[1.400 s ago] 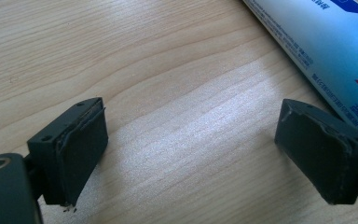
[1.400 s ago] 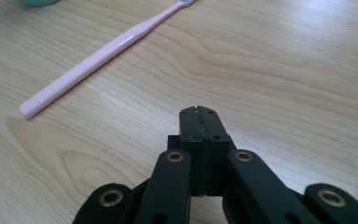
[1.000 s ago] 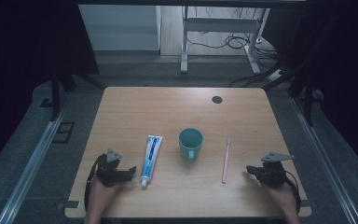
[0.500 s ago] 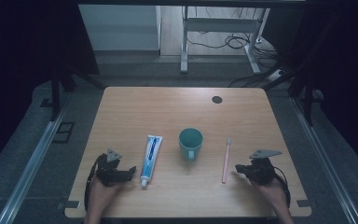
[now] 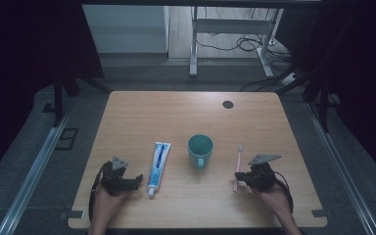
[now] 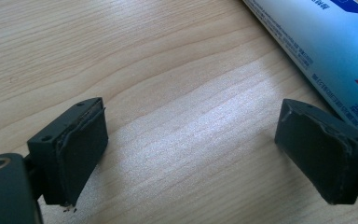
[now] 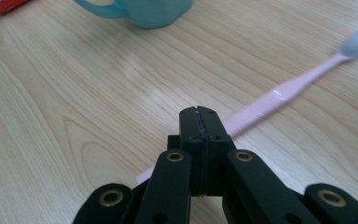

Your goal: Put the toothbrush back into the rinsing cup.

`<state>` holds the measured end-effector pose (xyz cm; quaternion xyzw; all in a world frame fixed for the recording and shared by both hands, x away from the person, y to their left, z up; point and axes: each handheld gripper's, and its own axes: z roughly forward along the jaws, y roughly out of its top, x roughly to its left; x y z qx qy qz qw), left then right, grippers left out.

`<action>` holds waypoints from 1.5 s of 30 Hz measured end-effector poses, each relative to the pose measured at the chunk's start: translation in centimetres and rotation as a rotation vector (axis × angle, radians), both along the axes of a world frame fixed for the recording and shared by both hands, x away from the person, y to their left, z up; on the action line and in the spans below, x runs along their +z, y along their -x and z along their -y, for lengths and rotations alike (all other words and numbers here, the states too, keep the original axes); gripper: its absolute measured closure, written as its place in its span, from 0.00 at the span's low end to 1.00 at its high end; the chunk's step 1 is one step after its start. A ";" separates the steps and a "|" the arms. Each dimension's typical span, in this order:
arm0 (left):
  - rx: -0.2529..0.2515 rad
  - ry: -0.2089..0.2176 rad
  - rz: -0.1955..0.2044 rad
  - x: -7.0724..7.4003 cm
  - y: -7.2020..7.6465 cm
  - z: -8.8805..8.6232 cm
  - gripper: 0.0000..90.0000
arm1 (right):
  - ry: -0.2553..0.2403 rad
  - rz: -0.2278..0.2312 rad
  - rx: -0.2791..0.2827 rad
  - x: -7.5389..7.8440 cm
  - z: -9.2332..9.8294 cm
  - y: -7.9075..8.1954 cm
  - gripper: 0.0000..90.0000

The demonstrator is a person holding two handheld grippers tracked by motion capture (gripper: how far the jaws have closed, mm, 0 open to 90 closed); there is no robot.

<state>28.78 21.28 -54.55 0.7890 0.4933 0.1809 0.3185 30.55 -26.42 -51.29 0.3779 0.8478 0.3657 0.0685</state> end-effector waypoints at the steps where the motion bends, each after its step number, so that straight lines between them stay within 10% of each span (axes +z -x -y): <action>1: 0.000 0.000 0.000 0.0 0.0 0.0 0.10 | 0.002 -0.003 0.010 -0.1 -0.5 0.0 0.99; 45: -0.001 0.000 0.000 0.0 0.0 0.0 0.10 | 0.047 -0.010 -0.063 -0.1 4.0 1.1 0.94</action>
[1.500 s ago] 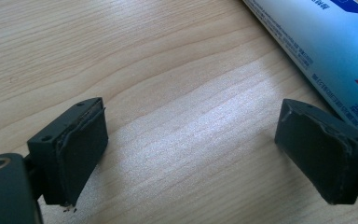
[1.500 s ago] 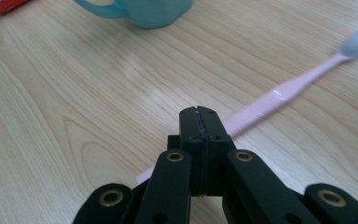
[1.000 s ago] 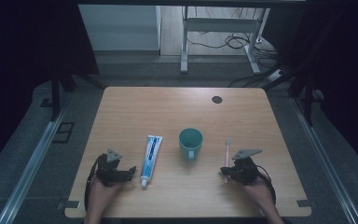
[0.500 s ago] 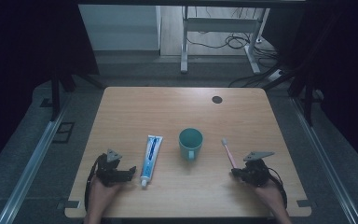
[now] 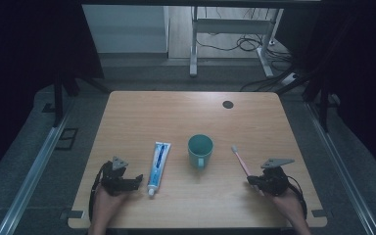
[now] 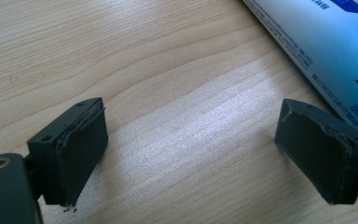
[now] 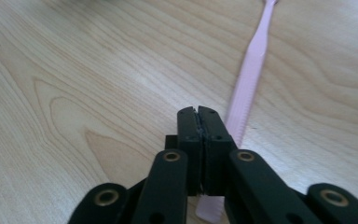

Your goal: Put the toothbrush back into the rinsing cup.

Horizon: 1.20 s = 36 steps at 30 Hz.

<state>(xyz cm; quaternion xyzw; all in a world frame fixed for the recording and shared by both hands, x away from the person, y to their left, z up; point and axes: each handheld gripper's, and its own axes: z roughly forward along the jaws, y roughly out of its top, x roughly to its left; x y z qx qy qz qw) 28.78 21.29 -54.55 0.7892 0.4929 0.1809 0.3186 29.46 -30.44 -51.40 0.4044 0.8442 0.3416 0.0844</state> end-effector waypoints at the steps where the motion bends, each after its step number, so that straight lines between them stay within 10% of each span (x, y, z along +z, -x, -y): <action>1: 0.000 0.000 0.000 0.0 0.0 0.0 0.10 | 0.012 0.001 -0.010 0.3 0.2 0.0 0.90; 36: 0.004 0.001 -0.001 0.0 0.0 0.0 0.10 | 0.291 -0.251 -0.005 2.6 -1.7 -4.2 0.63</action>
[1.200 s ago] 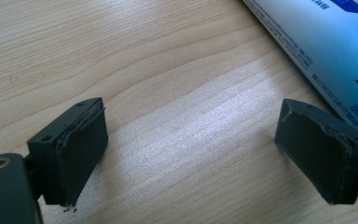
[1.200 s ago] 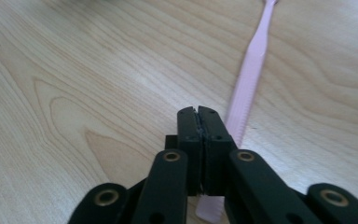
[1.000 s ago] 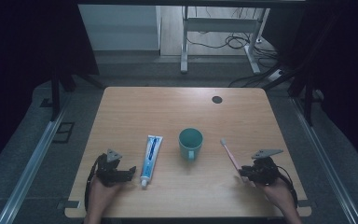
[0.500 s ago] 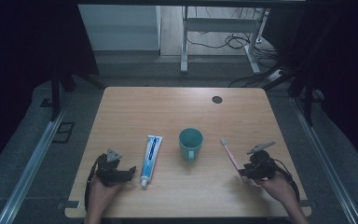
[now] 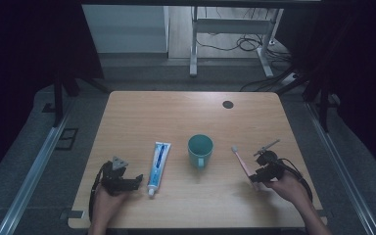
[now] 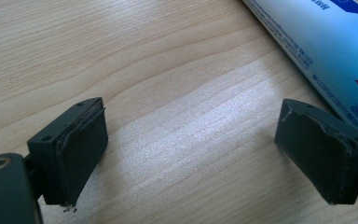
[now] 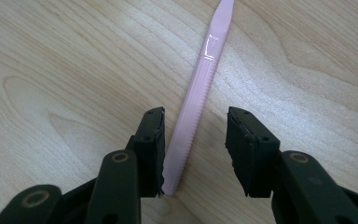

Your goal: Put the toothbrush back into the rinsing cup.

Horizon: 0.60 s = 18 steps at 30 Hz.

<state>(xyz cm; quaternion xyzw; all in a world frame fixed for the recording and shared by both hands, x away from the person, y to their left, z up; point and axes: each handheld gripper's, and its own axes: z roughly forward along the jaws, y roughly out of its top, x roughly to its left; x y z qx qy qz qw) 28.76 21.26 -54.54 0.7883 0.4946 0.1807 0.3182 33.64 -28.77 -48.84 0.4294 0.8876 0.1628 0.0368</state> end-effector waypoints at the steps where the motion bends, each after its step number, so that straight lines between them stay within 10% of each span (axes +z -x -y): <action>1: 0.000 0.000 0.000 0.0 0.0 0.0 0.10 | 0.004 -0.005 0.002 0.0 -0.1 -0.2 0.63; 18: 0.000 0.001 0.000 0.0 0.0 0.0 0.10 | 0.090 -0.119 0.000 0.3 -1.7 -2.6 0.63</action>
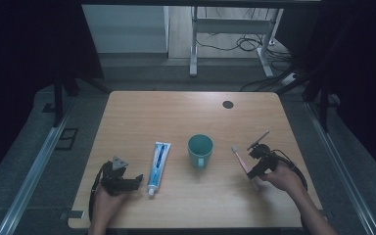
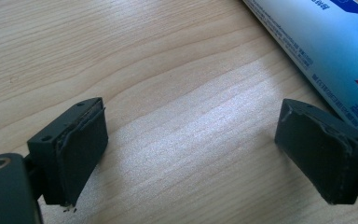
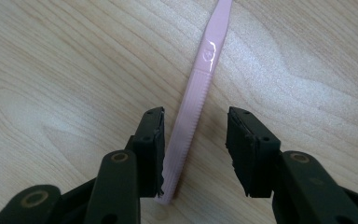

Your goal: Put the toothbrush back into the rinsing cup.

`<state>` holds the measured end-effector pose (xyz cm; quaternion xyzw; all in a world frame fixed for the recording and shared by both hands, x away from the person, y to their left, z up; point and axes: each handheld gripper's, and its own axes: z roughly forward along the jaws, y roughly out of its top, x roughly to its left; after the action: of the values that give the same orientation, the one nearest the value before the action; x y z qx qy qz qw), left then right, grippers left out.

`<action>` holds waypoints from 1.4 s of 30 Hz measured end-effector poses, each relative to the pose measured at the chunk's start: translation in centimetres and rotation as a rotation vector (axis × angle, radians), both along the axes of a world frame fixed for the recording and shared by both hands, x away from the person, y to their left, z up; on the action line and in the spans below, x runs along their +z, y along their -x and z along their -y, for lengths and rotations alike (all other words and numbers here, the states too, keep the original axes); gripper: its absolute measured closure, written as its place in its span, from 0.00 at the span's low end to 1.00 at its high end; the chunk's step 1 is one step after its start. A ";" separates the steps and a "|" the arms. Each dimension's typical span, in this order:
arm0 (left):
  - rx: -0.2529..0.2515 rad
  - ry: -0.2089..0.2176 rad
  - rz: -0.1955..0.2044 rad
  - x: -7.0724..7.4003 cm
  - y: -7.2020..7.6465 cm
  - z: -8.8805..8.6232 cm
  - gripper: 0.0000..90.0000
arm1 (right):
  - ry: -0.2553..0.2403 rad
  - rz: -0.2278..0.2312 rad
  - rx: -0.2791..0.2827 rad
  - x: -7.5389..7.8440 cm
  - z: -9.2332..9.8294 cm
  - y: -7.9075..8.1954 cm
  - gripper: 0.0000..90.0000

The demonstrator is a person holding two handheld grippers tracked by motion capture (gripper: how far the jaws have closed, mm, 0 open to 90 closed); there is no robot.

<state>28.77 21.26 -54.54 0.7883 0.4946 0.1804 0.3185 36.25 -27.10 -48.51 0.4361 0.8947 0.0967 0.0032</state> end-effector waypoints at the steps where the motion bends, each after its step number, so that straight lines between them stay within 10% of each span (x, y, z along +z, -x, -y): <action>1: 0.000 0.000 0.000 0.0 0.0 0.0 0.10 | 0.006 -0.005 0.004 0.0 -0.1 -0.2 0.64; 42: 0.000 0.000 -0.001 0.0 0.0 0.0 0.10 | 0.121 -0.104 -0.017 -1.3 -3.1 -3.7 0.78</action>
<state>28.76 21.26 -54.54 0.7884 0.4947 0.1802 0.3182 39.90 -24.02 -49.82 0.4469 0.8942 0.0199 -0.0161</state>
